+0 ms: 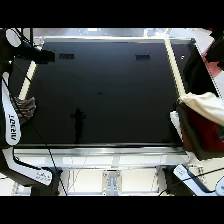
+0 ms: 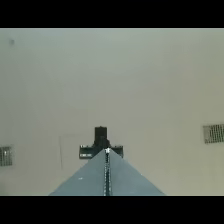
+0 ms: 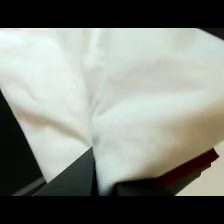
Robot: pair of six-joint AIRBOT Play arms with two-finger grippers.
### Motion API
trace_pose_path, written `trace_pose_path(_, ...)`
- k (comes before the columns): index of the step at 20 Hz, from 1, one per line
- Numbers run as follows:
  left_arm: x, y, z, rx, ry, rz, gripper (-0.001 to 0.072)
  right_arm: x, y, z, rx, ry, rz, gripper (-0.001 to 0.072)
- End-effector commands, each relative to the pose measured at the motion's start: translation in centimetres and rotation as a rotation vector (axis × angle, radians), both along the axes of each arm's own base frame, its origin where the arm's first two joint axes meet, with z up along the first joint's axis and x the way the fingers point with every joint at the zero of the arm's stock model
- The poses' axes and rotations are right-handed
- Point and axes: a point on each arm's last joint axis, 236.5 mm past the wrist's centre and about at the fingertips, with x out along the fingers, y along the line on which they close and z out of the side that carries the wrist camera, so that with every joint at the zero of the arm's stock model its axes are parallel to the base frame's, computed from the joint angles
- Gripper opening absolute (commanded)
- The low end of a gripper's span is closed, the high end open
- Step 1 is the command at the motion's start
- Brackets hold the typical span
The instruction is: Fold the shirts.
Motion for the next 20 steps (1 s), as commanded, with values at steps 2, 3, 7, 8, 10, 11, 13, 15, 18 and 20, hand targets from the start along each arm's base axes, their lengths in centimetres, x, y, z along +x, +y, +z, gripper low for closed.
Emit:
trace_pose_path(2,-0.2,-0.5,-0.2,-0.019,0.01,-0.008,0.0011,-7.6,0.6,-7.8,0.019,0.179,-0.093,0.0016)
trace_pose_path(3,-0.2,-0.8,-0.2,-0.029,0.011,-0.012,0.0011,-9.0,0.7,-9.1,0.027,0.232,-0.104,0.0016)
trace_pose_path(7,-0.2,-1.6,-0.1,-0.065,0.012,-0.026,0.0011,-10.2,-1.0,-8.4,-0.022,0.241,-0.222,0.0423)
trace_pose_path(8,-0.2,-1.6,-0.1,-0.065,0.012,-0.025,0.0011,-9.3,-1.6,-6.7,-0.043,0.187,-0.258,0.0523)
trace_pose_path(10,-0.2,-1.6,-0.1,-0.065,0.012,-0.025,0.0011,-4.8,-1.6,-0.6,-0.07,-0.052,-0.252,0.0526)
trace_pose_path(11,-0.2,-1.6,-0.1,-0.065,0.012,-0.025,0.0011,-1.9,-1.0,3.3,-0.08,-0.213,-0.217,0.0526)
trace_pose_path(13,-0.3,-1.6,-0.1,-0.067,0.015,-0.023,0.0011,4.3,2.8,12.5,-0.04,-0.592,-0.075,0.0525)
trace_pose_path(15,-0.3,-1.6,-0.1,-0.091,0.022,0.01,0.0011,8.0,9.0,19.3,0.04,-0.864,0.169,0.0524)
trace_pose_path(18,-0.3,-1.6,-0.1,-0.097,0.023,0.019,0.0011,9.0,19.9,21.4,0.237,-0.948,0.561,0.052)
trace_pose_path(20,-0.3,-1.6,-0.1,-0.097,0.023,0.019,0.0011,8.3,25.3,20.3,0.287,-0.887,0.758,0.0518)
